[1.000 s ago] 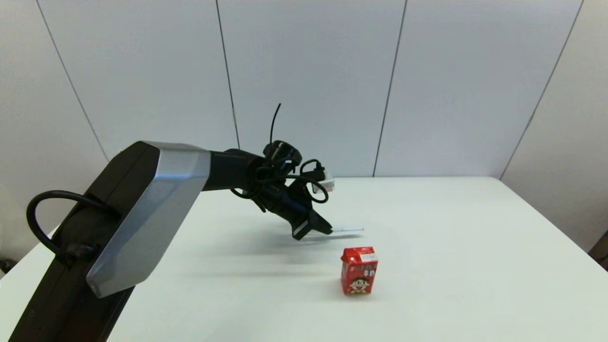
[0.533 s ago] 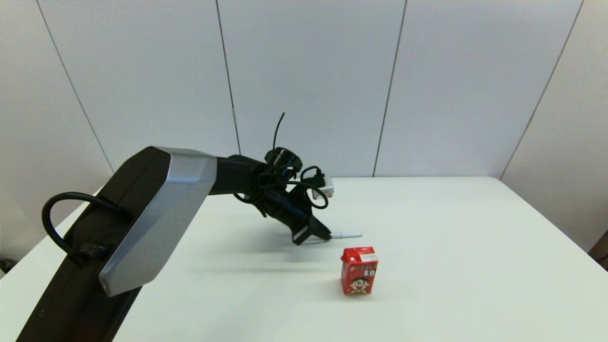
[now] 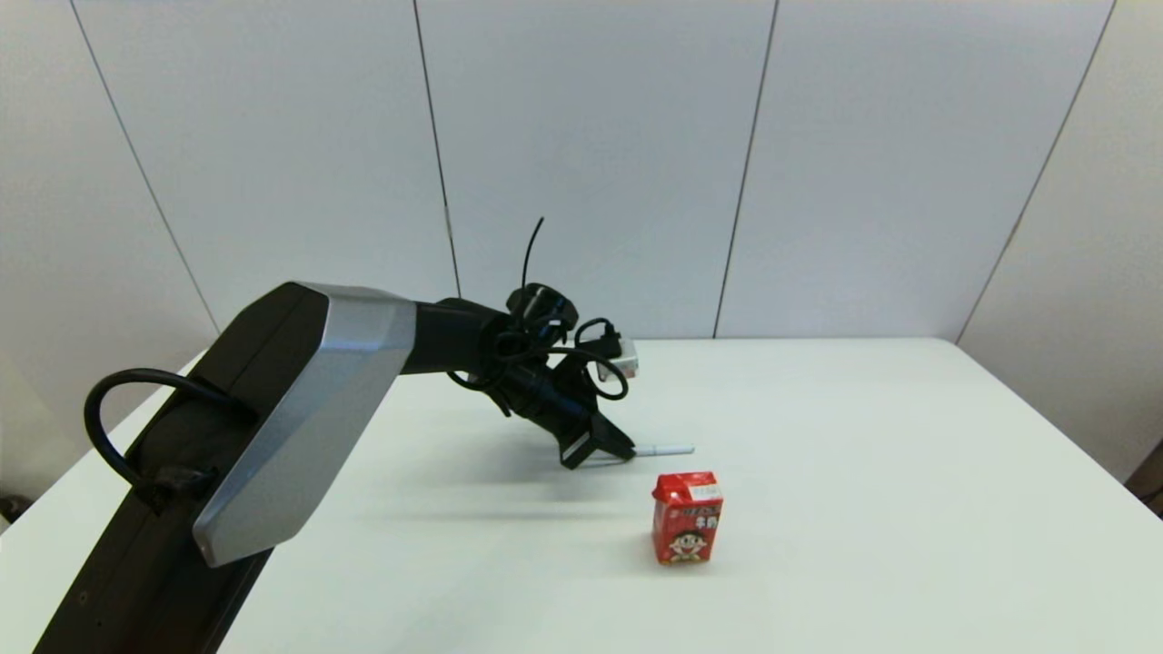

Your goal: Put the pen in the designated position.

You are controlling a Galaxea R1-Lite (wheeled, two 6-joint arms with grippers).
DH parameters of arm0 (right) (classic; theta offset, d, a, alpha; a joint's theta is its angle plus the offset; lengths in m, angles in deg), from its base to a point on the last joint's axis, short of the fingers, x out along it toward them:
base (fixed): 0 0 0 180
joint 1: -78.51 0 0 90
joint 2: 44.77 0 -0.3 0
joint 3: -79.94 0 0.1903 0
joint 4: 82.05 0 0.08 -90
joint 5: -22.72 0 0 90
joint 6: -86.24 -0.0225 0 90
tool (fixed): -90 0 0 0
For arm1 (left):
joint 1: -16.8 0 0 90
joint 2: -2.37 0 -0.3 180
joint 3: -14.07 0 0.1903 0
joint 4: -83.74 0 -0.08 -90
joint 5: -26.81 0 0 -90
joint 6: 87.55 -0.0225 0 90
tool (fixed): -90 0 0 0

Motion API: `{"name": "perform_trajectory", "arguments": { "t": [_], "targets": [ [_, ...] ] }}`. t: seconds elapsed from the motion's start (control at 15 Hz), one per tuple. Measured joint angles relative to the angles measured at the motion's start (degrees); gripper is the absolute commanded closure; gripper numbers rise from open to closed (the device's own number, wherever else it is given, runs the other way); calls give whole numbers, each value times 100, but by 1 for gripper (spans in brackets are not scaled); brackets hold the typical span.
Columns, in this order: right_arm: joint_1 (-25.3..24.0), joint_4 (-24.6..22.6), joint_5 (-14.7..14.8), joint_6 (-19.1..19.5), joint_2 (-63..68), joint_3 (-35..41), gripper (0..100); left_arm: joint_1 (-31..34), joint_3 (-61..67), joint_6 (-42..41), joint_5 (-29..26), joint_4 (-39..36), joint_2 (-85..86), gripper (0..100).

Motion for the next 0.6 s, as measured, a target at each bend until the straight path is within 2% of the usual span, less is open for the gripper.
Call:
{"name": "perform_trajectory", "arguments": {
  "t": [0.6],
  "targets": [
    [0, 0, 0, -2, 0, 0, 0, 9, -6, -2, 144, -4, -10, 0]
  ]
}}
